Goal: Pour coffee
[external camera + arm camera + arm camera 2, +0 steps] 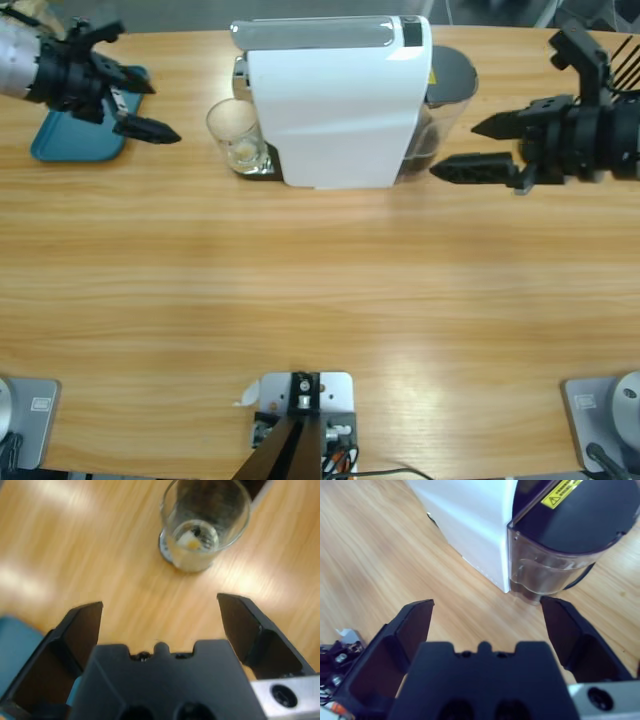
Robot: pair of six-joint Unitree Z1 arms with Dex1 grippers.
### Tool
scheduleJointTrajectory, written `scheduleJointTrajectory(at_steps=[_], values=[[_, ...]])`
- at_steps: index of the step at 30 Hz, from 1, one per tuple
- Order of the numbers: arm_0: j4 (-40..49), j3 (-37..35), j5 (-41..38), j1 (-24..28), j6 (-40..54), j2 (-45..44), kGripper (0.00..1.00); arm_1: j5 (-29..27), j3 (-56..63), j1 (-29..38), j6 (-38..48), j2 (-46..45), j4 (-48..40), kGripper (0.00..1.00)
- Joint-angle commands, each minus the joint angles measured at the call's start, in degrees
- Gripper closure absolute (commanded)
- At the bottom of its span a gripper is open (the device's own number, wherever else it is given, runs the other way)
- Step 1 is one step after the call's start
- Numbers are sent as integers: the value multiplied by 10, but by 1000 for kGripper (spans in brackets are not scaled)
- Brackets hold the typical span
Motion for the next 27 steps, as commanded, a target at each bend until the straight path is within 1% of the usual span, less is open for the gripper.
scheduleJointTrajectory(at_steps=[1, 3, 4, 5, 6, 7, 8, 9, 11, 14, 18, 22, 27], values=[[23, 67, 59, -8, -154, -105, 4, -53, -177, -7, 64, -12, 205, 201], [24, 93, 61, -17, -169, -133, 4, -78, -268, -7, 73, 20, 295, 308], [25, 104, 66, -24, -179, -146, 4, -83, -294, -7, 75, 23, 307, 416], [26, 117, 75, -37, -201, -162, 4, -83, -313, -7, 82, 24, 309, 591], [26, 128, 80, -51, -220, -174, 4, -83, -337, -7, 84, 31, 314, 795], [26, 141, 88, -63, -234, -185, 4, -86, -356, -8, 85, 40, 320, 866], [26, 157, 101, -68, -252, -198, 4, -107, -385, -8, 97, 58, 345, 972], [26, 166, 109, -69, -267, -205, 4, -135, -413, -8, 104, 76, 373, 1000], [26, 177, 114, -71, -276, -211, 4, -133, -460, -6, 104, 104, 402, 1000], [26, 182, 129, -75, -284, -216, 4, -108, -528, 3, 105, 152, 439, 1000], [25, 184, 143, -75, -289, -216, 4, -76, -596, 11, 112, 208, 463, 1000], [18, 185, 143, -75, -291, -211, 4, -34, -635, 15, 120, 249, 482, 1000], [6, 195, 143, -75, -301, -209, 4, -25, -681, 20, 120, 298, 528, 1000]])
